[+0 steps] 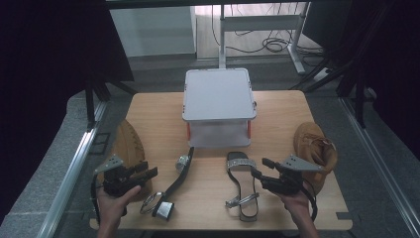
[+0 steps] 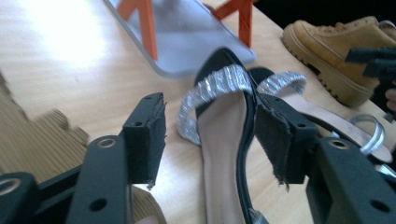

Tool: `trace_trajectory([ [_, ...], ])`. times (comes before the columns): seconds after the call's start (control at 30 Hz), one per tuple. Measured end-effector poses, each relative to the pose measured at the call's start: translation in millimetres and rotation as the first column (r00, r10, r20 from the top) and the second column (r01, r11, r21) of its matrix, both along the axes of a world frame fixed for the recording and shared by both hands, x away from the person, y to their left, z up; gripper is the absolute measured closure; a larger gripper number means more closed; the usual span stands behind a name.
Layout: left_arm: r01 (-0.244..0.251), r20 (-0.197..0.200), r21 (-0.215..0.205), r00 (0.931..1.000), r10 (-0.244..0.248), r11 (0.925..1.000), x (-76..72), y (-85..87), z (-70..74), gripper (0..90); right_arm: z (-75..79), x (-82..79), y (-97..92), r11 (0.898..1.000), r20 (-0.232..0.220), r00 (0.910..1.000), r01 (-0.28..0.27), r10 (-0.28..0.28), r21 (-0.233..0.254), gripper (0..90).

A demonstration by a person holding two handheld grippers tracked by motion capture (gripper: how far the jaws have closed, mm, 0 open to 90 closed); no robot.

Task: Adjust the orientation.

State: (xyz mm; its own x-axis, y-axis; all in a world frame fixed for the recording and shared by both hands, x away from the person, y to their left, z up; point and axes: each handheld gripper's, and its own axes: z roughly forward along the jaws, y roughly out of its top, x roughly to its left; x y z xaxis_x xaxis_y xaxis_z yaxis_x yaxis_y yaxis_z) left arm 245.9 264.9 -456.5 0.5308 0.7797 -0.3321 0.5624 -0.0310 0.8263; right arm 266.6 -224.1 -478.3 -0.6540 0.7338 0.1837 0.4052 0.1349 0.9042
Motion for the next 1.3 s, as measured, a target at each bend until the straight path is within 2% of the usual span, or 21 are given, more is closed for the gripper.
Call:
trace_trajectory([
  [0.03, -0.012, 0.024, -0.002, 0.9996, 0.012, 0.9999, -0.6, 0.9, 1.9, 45.9, 0.0, 0.0, 0.0, 1.0, 0.0, 1.0, 0.0, 0.0, 0.0, 38.1],
  [0.07, -0.013, 0.034, -0.014, 0.9993, 0.014, 0.9998, 0.6, 1.9, 3.1, 47.1, -2.2, -0.3, 0.9, 1.0, 0.002, 1.0, -0.002, 0.002, -0.026, 38.1],
  [0.1, -0.015, 0.033, -0.025, 0.9993, 0.016, 0.9996, 1.7, 2.2, 2.9, 47.8, -4.5, -0.7, 2.4, 0.998, 0.004, 1.0, -0.001, 0.001, -0.063, 38.0],
  [0.17, -0.011, 0.029, -0.039, 0.9995, 0.012, 0.9992, 3.1, 2.3, 0.4, 49.9, -6.8, -0.6, 3.1, 0.994, 0.014, 0.9996, 0.027, -0.026, -0.106, 37.9],
  [0.27, 0.005, 0.001, -0.038, 1.0, -0.005, 0.9992, 6.1, 2.0, -5.3, 51.7, -6.7, -0.2, 2.2, 0.996, 0.0, 0.9992, 0.04, -0.04, -0.084, 38.5],
  [0.37, 0.016, -0.034, -0.031, 0.9993, -0.017, 0.9994, 11.4, -0.6, -10.8, 54.9, -2.2, -1.5, 3.1, 0.993, 0.022, 0.999, 0.042, -0.04, -0.109, 38.9],
  [0.43, 0.026, -0.037, -0.012, 0.999, -0.026, 0.9996, 11.2, -4.9, -9.8, 56.6, -1.3, -1.7, 2.3, 0.995, 0.016, 0.9992, 0.037, -0.036, -0.095, 40.0],
  [0.53, -0.002, 0.01, -0.009, 0.9999, 0.002, 1.0, 4.7, -8.9, -1.2, 66.8, -9.9, -3.5, 2.6, 0.996, -0.024, 0.9986, 0.046, -0.048, -0.08, 40.0],
  [0.57, 0.001, 0.01, -0.011, 0.9999, -0.001, 0.9999, 3.2, -9.5, 1.1, 66.8, -9.9, -3.5, 2.6, 0.996, -0.024, 0.9986, 0.046, -0.048, -0.08, 40.0],
  [0.63, 0.004, 0.017, 0.005, 0.9999, -0.005, 1.0, 0.3, -10.5, 3.0, 74.7, -12.8, -6.7, 4.0, 0.996, -0.038, 0.9983, 0.04, -0.043, -0.074, 40.0],
  [0.7, 0.006, 0.009, 0.037, 0.9999, -0.007, 0.9993, -0.5, -11.0, 3.1, 82.5, -12.0, -8.9, 5.2, 0.996, -0.031, 0.9987, 0.038, -0.04, -0.08, 39.9],
  [0.73, 0.012, 0.003, 0.043, 0.9999, -0.012, 0.999, -0.3, -10.5, 3.2, 88.0, -9.2, -9.2, 4.5, 0.995, -0.01, 0.9988, 0.046, -0.048, -0.092, 40.1],
  [0.83, 0.013, -0.016, 0.033, 0.9998, -0.013, 0.9994, 0.6, -9.1, 1.8, 89.4, -5.9, -10.0, 1.5, 0.995, 0.001, 0.9982, 0.06, -0.06, -0.08, 40.7],
  [1.0, 0.025, -0.057, 0.037, 0.9981, -0.023, 0.999, 2.9, -11.9, -7.5, 89.8, 1.2, -4.4, -5.4, 0.997, 0.003, 0.9976, 0.069, -0.069, -0.032, 41.7],
  [1.1, 0.025, -0.061, 0.047, 0.9979, -0.022, 0.9986, -0.8, -14.8, -5.8, 89.7, 3.0, -2.7, -3.4, 0.998, 0.007, 0.9982, 0.06, -0.059, -0.028, 41.6],
  [1.17, 0.023, -0.063, 0.037, 0.9978, -0.021, 0.9991, -3.9, -15.0, -4.0, 89.7, 3.9, -3.2, -2.9, 0.998, 0.011, 0.9985, 0.053, -0.053, -0.029, 41.4],
  [1.23, 0.03, -0.075, 0.021, 0.9968, -0.029, 0.9993, -6.2, -15.7, -3.3, 89.7, 5.2, -3.5, -3.9, 0.998, 0.01, 0.998, 0.062, -0.062, -0.019, 41.3],
  [1.3, 0.038, -0.082, 0.031, 0.996, -0.035, 0.9988, -8.8, -18.2, -2.5, 89.7, 6.7, -4.3, -5.7, 0.997, 0.011, 0.9974, 0.071, -0.071, -0.006, 41.3],
])
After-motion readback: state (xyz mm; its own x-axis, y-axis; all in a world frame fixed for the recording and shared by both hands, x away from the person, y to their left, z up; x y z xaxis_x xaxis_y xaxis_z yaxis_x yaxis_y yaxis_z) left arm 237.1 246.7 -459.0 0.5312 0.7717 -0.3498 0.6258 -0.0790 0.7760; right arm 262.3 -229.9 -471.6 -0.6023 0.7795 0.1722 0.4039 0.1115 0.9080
